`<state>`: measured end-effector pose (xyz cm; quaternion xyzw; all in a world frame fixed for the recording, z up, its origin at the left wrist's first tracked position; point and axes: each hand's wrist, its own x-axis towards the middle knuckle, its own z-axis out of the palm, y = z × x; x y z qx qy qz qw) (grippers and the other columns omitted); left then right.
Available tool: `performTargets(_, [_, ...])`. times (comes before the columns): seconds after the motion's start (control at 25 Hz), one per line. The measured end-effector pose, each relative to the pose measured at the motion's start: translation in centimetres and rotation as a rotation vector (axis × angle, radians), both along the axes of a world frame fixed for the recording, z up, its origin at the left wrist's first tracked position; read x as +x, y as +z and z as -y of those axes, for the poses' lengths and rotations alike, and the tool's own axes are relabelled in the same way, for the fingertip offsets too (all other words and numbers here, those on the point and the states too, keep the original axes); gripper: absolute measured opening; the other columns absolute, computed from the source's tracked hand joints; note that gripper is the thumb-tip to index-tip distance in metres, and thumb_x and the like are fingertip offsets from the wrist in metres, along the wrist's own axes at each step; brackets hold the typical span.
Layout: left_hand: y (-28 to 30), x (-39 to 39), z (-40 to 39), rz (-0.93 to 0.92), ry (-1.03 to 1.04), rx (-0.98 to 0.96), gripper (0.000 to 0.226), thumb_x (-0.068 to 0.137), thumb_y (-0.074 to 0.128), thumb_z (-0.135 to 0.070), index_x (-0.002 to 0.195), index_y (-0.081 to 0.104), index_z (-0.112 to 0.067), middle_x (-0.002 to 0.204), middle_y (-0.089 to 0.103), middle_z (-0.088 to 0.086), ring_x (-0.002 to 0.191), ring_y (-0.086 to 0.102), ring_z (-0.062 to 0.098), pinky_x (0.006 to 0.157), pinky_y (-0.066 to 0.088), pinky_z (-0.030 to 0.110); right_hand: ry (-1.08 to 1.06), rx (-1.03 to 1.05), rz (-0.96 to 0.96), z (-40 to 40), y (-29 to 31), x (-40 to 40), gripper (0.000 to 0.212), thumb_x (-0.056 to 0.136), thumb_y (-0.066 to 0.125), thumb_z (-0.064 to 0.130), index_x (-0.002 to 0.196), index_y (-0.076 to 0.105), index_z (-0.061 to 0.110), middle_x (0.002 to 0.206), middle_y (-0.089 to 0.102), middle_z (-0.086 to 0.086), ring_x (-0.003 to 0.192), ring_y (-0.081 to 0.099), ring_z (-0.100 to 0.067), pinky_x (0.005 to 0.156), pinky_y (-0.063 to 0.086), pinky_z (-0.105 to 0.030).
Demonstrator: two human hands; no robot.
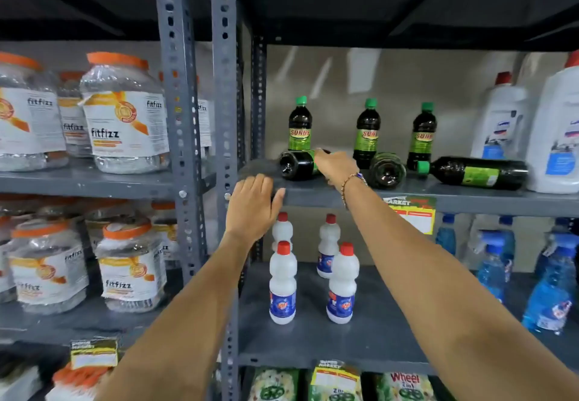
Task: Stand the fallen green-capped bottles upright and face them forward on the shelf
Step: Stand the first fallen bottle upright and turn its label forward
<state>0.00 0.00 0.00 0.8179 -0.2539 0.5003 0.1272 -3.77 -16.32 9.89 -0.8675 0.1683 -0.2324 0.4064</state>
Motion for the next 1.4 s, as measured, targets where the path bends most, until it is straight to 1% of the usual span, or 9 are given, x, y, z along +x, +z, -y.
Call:
performTargets(0.16, [-0.6, 0.8, 0.0, 0.121, 0.049, -0.022, 0.049, 0.099, 0.023, -0.041, 0.082, 0.055, -0.009, 0.076, 0.058, 0.008, 0.07, 0.054, 0.026, 0.068, 0.042, 0.036, -0.027, -0.004, -0.127, -0.3, 1.3, 1.7, 0.075, 0.089, 0.034, 0.064, 0.135, 0.049, 0.007, 0.138, 0.054, -0.015, 0.12, 0.056, -0.029, 0.102, 0.046, -0.039])
performTargets(0.32, [-0.7, 1.5, -0.2, 0.193, 0.039, -0.018, 0.044, 0.099, 0.028, -0.038, 0.081, 0.056, -0.009, 0.075, 0.058, 0.006, 0.069, 0.054, 0.024, 0.068, 0.043, 0.034, 0.011, 0.144, -0.208, -1.1, 2.3, 2.4, 0.052, 0.083, 0.053, 0.06, 0.113, 0.051, 0.017, 0.113, 0.056, -0.013, 0.07, 0.054, -0.022, 0.053, 0.045, -0.028])
performTargets(0.44, [-0.8, 1.5, -0.1, 0.216, 0.051, -0.024, 0.044, 0.099, 0.028, -0.038, 0.082, 0.057, -0.009, 0.075, 0.058, 0.006, 0.069, 0.054, 0.024, 0.069, 0.043, 0.034, 0.018, 0.204, -0.207, -1.1, 2.4, 3.2, 0.047, 0.083, 0.055, 0.055, 0.103, 0.046, 0.014, 0.098, 0.052, -0.008, 0.066, 0.05, -0.019, 0.045, 0.038, -0.026])
performTargets(0.6, [-0.9, 1.6, -0.1, 0.234, 0.044, -0.034, 0.047, 0.099, 0.026, -0.038, 0.082, 0.058, -0.009, 0.075, 0.058, 0.006, 0.069, 0.054, 0.024, 0.069, 0.043, 0.034, 0.018, 0.35, -0.13, -1.0, 2.0, 3.5, 0.04, 0.083, 0.056, 0.048, 0.102, 0.046, 0.014, 0.107, 0.048, -0.006, 0.091, 0.049, -0.023, 0.048, 0.04, -0.026])
performTargets(0.72, [-0.8, 1.4, -0.1, 0.205, 0.04, -0.034, 0.05, 0.1, 0.022, -0.039, 0.083, 0.058, -0.009, 0.076, 0.058, 0.006, 0.07, 0.054, 0.024, 0.069, 0.043, 0.035, 0.006, 0.359, -0.078, -0.4, 1.9, 3.4, 0.045, 0.079, 0.061, 0.047, 0.107, 0.053, 0.012, 0.112, 0.056, -0.008, 0.092, 0.054, -0.025, 0.06, 0.049, -0.031])
performTargets(0.92, [-0.8, 1.1, 0.0, 0.138, 0.037, -0.038, 0.047, 0.099, 0.026, -0.038, 0.09, 0.061, -0.008, 0.082, 0.063, 0.008, 0.076, 0.059, 0.026, 0.074, 0.046, 0.036, -0.034, -0.186, -0.119, -0.7, 5.2, 1.7, 0.043, 0.081, 0.068, 0.031, 0.115, 0.061, 0.004, 0.119, 0.061, -0.01, 0.109, 0.06, -0.029, 0.093, 0.051, -0.035])
performTargets(1.04, [-0.7, 0.9, 0.1, 0.118, 0.022, -0.051, 0.045, 0.098, 0.029, -0.037, 0.091, 0.061, -0.007, 0.084, 0.064, 0.009, 0.077, 0.059, 0.027, 0.074, 0.047, 0.038, -0.007, -0.329, -0.178, -1.4, 5.8, 0.5, 0.017, 0.091, 0.054, 0.016, 0.096, 0.062, 0.002, 0.124, 0.059, -0.016, 0.098, 0.057, -0.028, 0.082, 0.047, -0.032])
performTargets(1.24, [-0.6, 0.5, 0.0, 0.106, 0.028, -0.045, 0.045, 0.098, 0.028, -0.038, 0.089, 0.06, -0.007, 0.082, 0.063, 0.008, 0.076, 0.059, 0.027, 0.075, 0.047, 0.038, 0.11, 0.119, -0.197, -1.1, 3.5, -0.3, 0.028, 0.09, 0.06, 0.035, 0.098, 0.049, 0.011, 0.111, 0.048, -0.01, 0.101, 0.047, -0.025, 0.085, 0.042, -0.034])
performTargets(1.4, [-0.6, 0.6, 0.1, 0.109, 0.035, -0.048, 0.045, 0.097, 0.028, -0.039, 0.089, 0.061, -0.008, 0.084, 0.065, 0.007, 0.077, 0.061, 0.025, 0.076, 0.049, 0.036, 0.105, 0.164, -0.174, -1.6, 3.5, -0.2, 0.028, 0.083, 0.068, 0.031, 0.082, 0.052, 0.008, 0.098, 0.054, -0.011, 0.085, 0.053, -0.025, 0.084, 0.046, -0.036])
